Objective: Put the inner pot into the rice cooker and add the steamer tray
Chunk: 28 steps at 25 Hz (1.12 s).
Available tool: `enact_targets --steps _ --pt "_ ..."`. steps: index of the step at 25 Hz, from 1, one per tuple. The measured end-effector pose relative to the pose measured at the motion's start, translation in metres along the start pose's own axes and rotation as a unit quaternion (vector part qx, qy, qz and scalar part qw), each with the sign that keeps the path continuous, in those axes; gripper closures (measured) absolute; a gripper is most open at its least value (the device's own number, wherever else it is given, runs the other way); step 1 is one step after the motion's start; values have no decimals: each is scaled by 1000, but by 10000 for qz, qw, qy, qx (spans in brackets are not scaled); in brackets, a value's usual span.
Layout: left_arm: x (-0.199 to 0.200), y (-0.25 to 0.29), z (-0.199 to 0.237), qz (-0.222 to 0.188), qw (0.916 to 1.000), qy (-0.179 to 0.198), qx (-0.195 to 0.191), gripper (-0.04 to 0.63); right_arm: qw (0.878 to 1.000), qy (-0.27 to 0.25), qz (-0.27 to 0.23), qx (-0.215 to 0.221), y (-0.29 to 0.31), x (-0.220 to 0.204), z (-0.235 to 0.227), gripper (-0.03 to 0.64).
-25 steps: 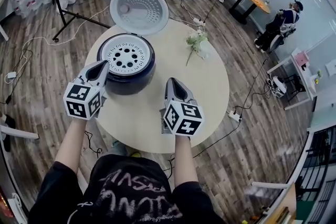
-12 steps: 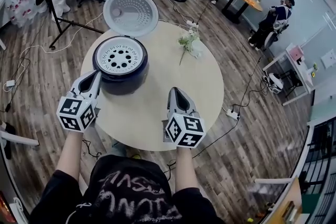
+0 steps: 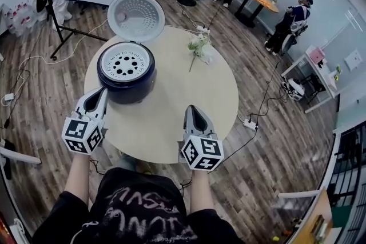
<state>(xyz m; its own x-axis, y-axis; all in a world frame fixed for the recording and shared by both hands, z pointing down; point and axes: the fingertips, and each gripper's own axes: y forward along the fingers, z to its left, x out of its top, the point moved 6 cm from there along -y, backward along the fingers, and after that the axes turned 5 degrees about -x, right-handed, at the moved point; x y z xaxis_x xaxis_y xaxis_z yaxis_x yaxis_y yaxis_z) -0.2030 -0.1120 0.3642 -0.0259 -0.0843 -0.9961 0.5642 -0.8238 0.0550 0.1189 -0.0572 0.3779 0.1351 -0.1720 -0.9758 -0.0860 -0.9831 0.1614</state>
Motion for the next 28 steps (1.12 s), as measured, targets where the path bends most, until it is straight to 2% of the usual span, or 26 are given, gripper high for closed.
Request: enact_targets --steps 17,22,28 --pt "-6 -18 0 -58 9998 107 147 583 9995 46 -23 -328 -24 -18 -18 612" --pt "-7 -18 1 -40 9996 261 134 583 9993 58 24 -378 -23 -20 -17 614" --pt "-7 -17 4 -73 9996 185 192 584 9991 67 -9 -407 -22 -19 -20 613"
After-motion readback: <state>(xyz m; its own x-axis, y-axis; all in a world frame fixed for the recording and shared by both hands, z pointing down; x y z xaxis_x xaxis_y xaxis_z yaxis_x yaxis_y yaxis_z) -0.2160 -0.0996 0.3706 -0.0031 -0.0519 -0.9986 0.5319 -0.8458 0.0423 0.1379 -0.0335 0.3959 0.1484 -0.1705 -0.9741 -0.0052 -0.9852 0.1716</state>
